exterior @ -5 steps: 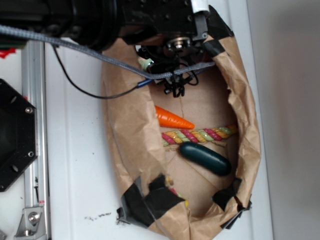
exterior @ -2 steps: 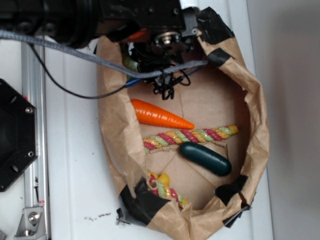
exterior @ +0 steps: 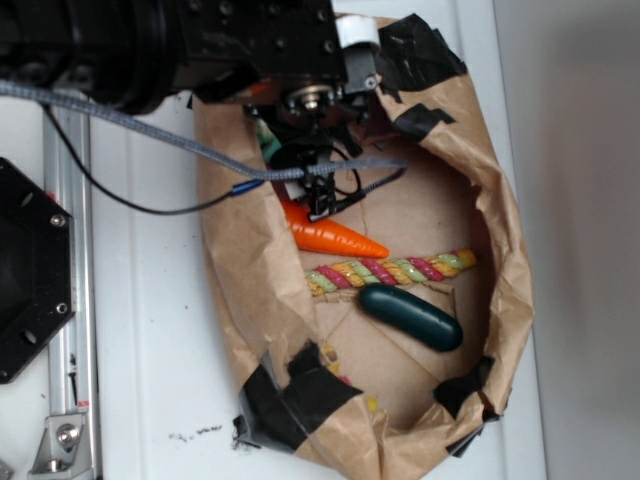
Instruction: Grab the green animal.
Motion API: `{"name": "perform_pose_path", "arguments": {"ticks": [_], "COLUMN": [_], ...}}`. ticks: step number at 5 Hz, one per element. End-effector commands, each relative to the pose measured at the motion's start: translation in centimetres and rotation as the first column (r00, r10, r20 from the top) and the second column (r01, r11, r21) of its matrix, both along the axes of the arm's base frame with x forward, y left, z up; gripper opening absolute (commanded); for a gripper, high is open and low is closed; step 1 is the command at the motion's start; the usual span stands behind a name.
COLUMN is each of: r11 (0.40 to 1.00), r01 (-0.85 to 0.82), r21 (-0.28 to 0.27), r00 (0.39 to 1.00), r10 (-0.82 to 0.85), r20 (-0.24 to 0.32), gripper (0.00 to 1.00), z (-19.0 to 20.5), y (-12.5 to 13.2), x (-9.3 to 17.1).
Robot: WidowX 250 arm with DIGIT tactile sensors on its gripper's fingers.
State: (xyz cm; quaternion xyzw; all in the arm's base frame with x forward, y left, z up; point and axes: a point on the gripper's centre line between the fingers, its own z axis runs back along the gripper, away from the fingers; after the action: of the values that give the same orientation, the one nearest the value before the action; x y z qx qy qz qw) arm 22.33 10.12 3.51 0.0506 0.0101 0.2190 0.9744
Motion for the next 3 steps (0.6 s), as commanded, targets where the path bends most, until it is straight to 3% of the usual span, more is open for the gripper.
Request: {"name": "perform_pose_path", "arguments": {"ticks": [1,3], "r11": [0.998,0.998], "r01": [-0.064,-0.061], "r21": [-0.023,0.014], "r00": [0.998,0.997], "r10": [0.065,0.062], "r20": [0.011,-0.048], "gripper": [1.0,1.0], "z": [-1.8,-3.3], "y": [3.3,3.9], "x": [-2.6,-1.8]}}
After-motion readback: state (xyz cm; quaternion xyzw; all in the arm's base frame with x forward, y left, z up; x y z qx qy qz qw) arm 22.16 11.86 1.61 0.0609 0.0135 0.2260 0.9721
